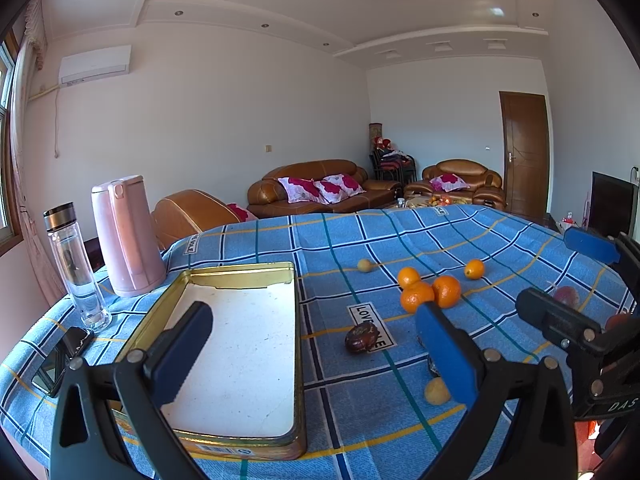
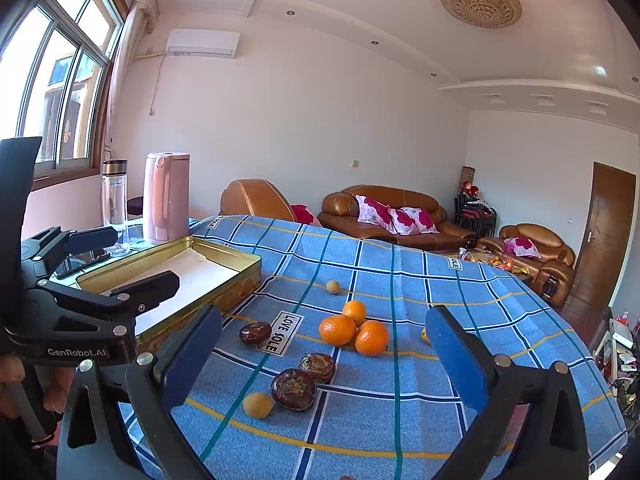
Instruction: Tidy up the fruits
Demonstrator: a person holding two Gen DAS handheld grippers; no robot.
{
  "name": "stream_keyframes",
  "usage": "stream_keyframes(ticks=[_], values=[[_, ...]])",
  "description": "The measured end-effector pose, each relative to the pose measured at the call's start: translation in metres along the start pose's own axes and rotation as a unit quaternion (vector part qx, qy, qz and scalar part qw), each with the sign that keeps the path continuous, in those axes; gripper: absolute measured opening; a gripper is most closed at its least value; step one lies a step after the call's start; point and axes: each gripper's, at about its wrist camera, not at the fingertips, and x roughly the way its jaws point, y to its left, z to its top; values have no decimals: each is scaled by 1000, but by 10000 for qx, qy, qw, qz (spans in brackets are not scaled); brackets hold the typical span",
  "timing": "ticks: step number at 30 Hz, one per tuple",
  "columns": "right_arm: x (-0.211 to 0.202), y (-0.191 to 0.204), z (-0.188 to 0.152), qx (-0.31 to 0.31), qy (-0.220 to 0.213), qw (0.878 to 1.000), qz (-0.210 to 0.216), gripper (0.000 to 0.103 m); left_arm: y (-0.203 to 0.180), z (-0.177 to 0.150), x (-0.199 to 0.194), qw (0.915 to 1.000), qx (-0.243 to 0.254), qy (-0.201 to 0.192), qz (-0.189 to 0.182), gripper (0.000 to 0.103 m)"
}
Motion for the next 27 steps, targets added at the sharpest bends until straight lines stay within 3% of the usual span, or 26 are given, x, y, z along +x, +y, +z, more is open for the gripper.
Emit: stream_keyframes(ticks=[27], values=[[3, 2, -3, -11, 29, 10000, 9, 102, 0, 0, 0, 10000, 11, 5, 3, 103]])
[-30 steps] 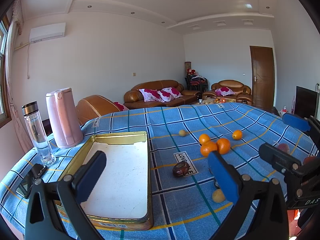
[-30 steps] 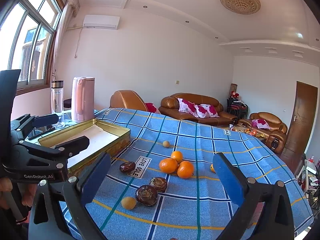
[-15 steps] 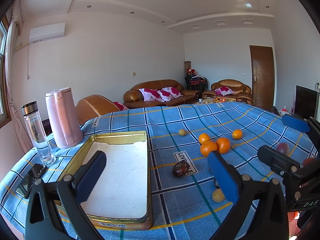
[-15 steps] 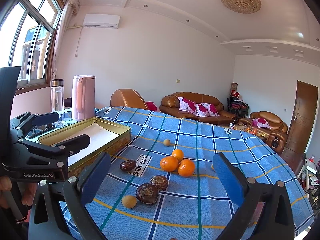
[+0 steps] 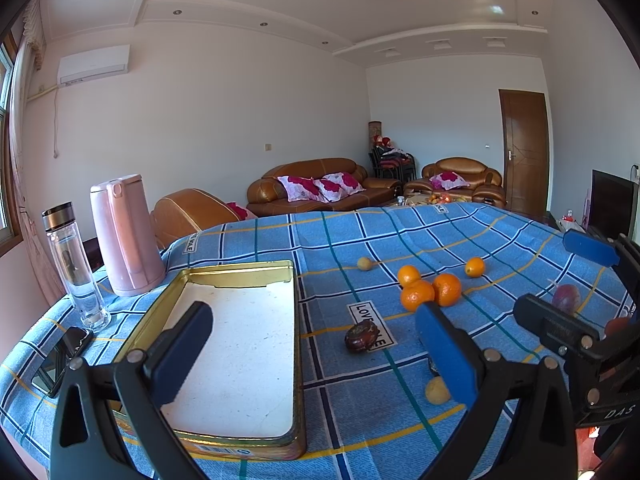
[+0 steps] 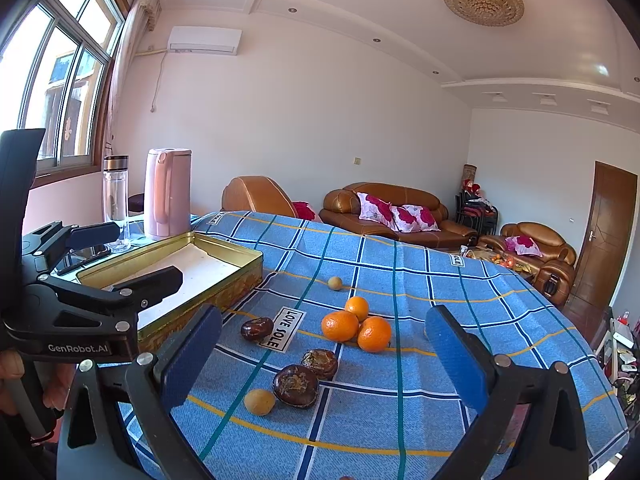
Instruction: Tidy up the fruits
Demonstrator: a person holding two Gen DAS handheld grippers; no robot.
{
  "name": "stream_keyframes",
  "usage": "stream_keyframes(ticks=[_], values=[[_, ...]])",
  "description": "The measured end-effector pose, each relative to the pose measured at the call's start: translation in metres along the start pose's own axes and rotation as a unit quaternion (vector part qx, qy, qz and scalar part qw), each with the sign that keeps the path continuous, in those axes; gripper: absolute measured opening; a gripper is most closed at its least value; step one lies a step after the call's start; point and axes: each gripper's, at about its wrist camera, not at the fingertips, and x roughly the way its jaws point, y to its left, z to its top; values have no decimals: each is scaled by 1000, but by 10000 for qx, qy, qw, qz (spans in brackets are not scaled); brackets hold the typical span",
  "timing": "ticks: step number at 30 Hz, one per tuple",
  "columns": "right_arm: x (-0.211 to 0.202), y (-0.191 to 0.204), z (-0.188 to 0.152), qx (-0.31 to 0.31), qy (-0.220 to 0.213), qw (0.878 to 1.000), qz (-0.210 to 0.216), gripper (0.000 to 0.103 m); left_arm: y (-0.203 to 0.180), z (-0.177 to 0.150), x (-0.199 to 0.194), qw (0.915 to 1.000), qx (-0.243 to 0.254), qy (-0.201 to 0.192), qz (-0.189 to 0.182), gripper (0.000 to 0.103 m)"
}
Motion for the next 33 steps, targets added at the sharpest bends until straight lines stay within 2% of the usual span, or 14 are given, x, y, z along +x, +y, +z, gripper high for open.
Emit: stream_keyframes(ticks=[13, 25, 33], values=[[0, -5, -7, 34, 34, 10000, -55, 102, -8, -5, 11, 9999, 85, 124, -56, 103], [1, -47, -25, 355, 192, 9985, -365, 102, -36, -10, 37, 9982, 424, 376, -191, 103], [6, -78, -42, 526, 402, 9947, -789, 102, -53, -16, 61, 9953, 515, 656, -489, 103]])
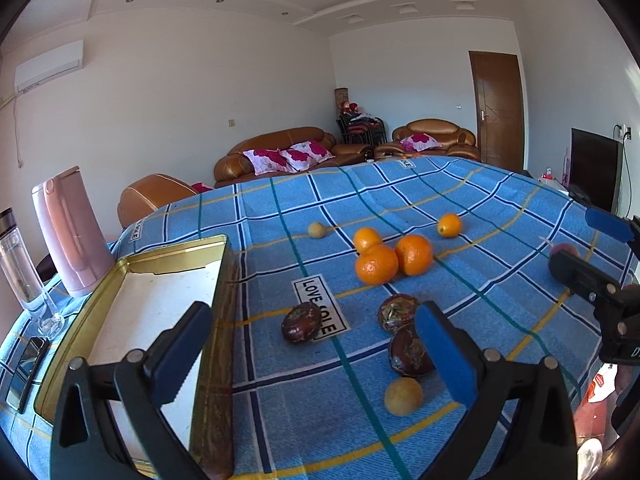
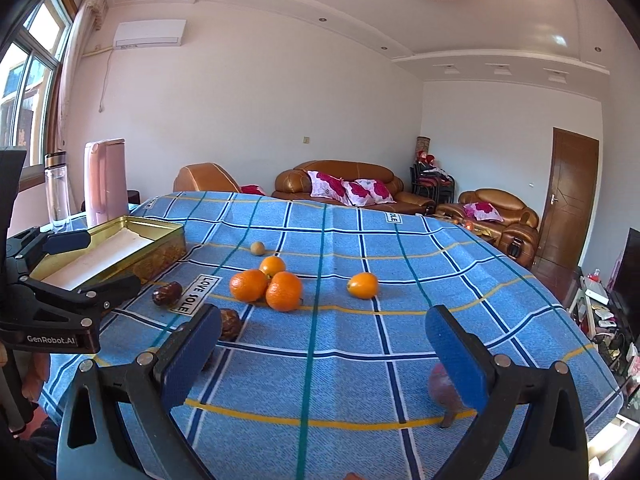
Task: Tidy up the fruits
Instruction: 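Grasp the red beet with the right tool while the left tool grasps a dark brown fruit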
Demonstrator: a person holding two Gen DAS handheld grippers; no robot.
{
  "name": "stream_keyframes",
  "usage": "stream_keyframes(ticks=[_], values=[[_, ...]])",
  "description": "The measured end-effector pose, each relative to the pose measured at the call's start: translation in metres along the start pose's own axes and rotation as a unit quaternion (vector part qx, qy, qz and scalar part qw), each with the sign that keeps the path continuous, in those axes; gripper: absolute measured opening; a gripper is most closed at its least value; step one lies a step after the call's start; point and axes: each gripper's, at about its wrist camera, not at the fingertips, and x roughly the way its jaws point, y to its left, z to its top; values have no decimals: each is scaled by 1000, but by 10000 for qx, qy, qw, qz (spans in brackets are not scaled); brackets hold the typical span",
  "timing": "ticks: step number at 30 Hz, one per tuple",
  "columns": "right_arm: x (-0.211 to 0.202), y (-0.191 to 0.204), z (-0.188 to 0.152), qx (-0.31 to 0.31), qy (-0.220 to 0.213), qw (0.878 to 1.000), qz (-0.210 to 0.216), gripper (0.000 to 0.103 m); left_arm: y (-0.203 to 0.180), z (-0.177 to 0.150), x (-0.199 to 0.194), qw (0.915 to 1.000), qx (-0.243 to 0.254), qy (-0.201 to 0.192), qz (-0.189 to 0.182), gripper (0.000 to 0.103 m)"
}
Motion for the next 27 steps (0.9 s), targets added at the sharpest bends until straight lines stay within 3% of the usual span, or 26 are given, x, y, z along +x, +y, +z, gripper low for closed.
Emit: stream_keyframes(ticks=[12, 15, 17, 19, 24, 27], values=[[13, -46, -20, 528, 271, 9976, -342, 102, -39, -4, 35, 9955, 161, 582, -728, 99], [18, -55, -25, 578, 353, 9968, -423, 102, -44, -6, 43, 9937, 238, 752, -797, 87], [22, -62, -29, 667, 432, 9956, -489, 102, -46, -6, 49, 9918, 249, 907, -864, 85], [25, -67, -32, 741, 507, 9944, -553, 102, -47, -6, 53, 9896, 268, 1033, -961, 75], [34, -81, -37, 821, 708, 9912, -755, 100, -52, -9, 59, 9850, 389, 1242, -1134, 71], [41, -86, -37, 855, 856, 9894, -798, 94, -51, -10, 65, 9816, 328, 1390, -1270, 56]])
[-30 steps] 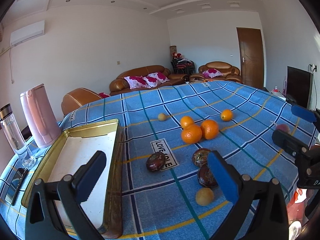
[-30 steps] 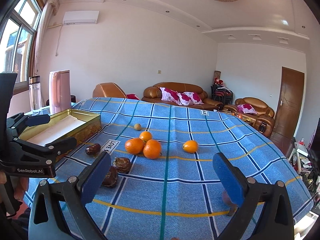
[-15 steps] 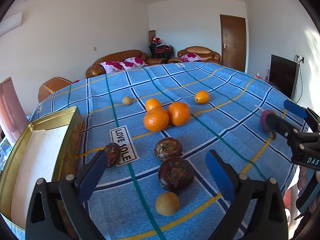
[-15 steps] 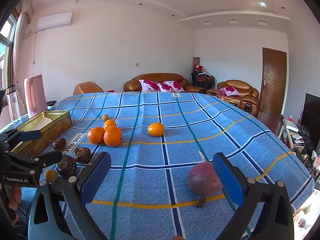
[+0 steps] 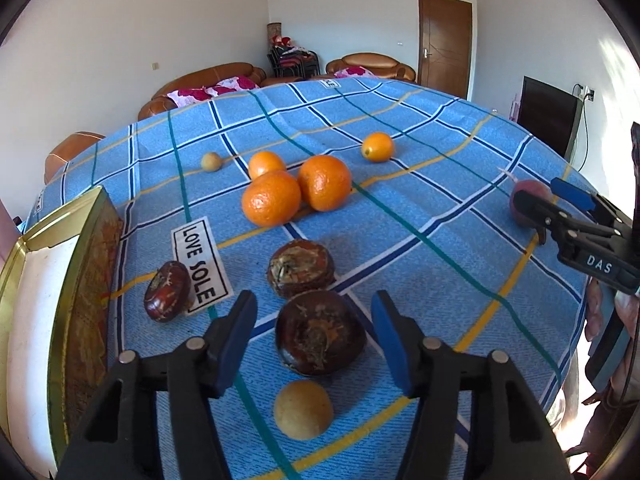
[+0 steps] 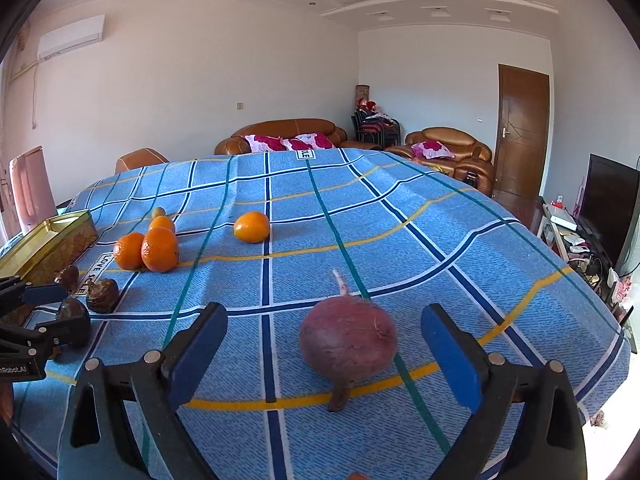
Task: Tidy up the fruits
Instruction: 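Grasp the red beet with the right tool while the left tool grasps a dark brown fruit, then carry the dark brown fruit over the gold tin tray with the left tool while the right carries the beet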
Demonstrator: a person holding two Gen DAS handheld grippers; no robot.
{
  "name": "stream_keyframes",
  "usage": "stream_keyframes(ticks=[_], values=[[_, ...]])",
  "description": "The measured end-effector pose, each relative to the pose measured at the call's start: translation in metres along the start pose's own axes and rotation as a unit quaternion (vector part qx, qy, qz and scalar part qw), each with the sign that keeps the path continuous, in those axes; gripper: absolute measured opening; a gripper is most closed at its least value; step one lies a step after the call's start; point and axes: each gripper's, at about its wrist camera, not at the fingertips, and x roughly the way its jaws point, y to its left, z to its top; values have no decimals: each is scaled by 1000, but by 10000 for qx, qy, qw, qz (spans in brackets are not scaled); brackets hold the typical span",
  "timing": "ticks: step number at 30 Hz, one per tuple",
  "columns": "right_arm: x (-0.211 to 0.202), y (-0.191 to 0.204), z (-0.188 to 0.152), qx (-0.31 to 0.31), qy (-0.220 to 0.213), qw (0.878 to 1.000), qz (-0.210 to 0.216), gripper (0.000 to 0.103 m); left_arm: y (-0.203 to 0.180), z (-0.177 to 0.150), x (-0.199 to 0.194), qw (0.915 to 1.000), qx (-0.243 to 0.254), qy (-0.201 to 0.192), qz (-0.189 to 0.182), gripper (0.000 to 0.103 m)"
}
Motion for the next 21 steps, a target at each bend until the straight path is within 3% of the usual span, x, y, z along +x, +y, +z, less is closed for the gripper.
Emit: stream_keyframes(ticks=[3, 6, 8, 21], values=[[12, -5, 0, 25, 234, 9997, -39, 84, 4, 0, 2, 9998, -98, 65, -164, 46], [24, -11, -2, 149, 459, 9988, 47, 62, 4, 0, 2, 9997, -133, 44, -195, 46], [26, -12, -2, 158, 505, 9986, 41, 56, 5, -1, 1, 9997, -151, 17, -199, 45], [13, 2, 2, 65, 268, 9985, 475, 56, 14, -2, -14, 9982, -368, -442, -172, 45]])
